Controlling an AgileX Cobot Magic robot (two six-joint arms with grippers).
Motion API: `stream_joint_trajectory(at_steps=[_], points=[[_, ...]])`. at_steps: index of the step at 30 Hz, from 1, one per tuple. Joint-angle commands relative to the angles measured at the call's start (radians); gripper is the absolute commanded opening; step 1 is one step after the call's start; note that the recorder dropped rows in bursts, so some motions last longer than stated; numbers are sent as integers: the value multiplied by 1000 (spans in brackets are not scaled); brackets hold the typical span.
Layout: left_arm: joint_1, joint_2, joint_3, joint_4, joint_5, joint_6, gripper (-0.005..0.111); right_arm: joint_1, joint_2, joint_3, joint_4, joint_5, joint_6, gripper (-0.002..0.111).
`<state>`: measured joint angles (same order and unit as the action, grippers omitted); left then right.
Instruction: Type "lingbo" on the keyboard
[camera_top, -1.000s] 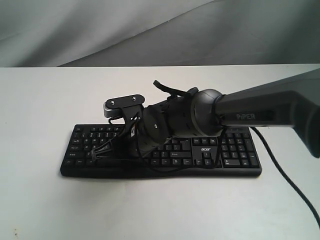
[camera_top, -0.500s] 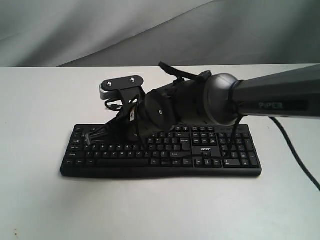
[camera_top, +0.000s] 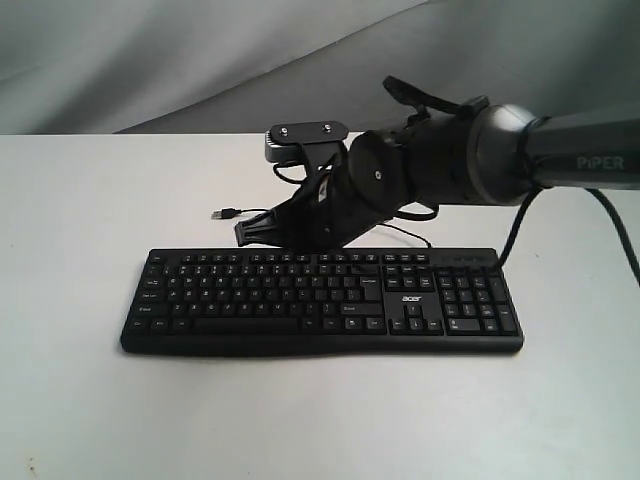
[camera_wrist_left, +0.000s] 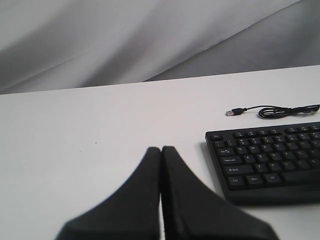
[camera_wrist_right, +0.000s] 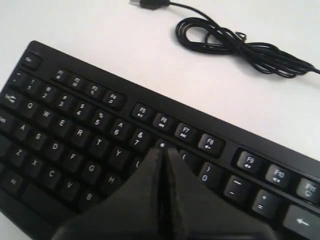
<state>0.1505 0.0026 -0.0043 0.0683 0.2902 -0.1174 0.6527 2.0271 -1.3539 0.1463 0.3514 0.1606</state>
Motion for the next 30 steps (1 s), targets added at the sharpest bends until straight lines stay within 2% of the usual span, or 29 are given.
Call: stream_joint_trajectory(at_steps=[1, 13, 20, 30], points=[[2, -3, 4, -8, -5, -4, 1, -25, 2, 10, -12, 9, 5, 0], [2, -3, 4, -8, -5, -4, 1, -25, 56, 8, 30, -10, 5, 0], [2, -3, 4, -8, -5, -4, 1, -23, 74, 8, 127, -6, -90, 0], [2, -3, 4, -8, -5, -4, 1, -23, 74, 8, 130, -7, -100, 0]])
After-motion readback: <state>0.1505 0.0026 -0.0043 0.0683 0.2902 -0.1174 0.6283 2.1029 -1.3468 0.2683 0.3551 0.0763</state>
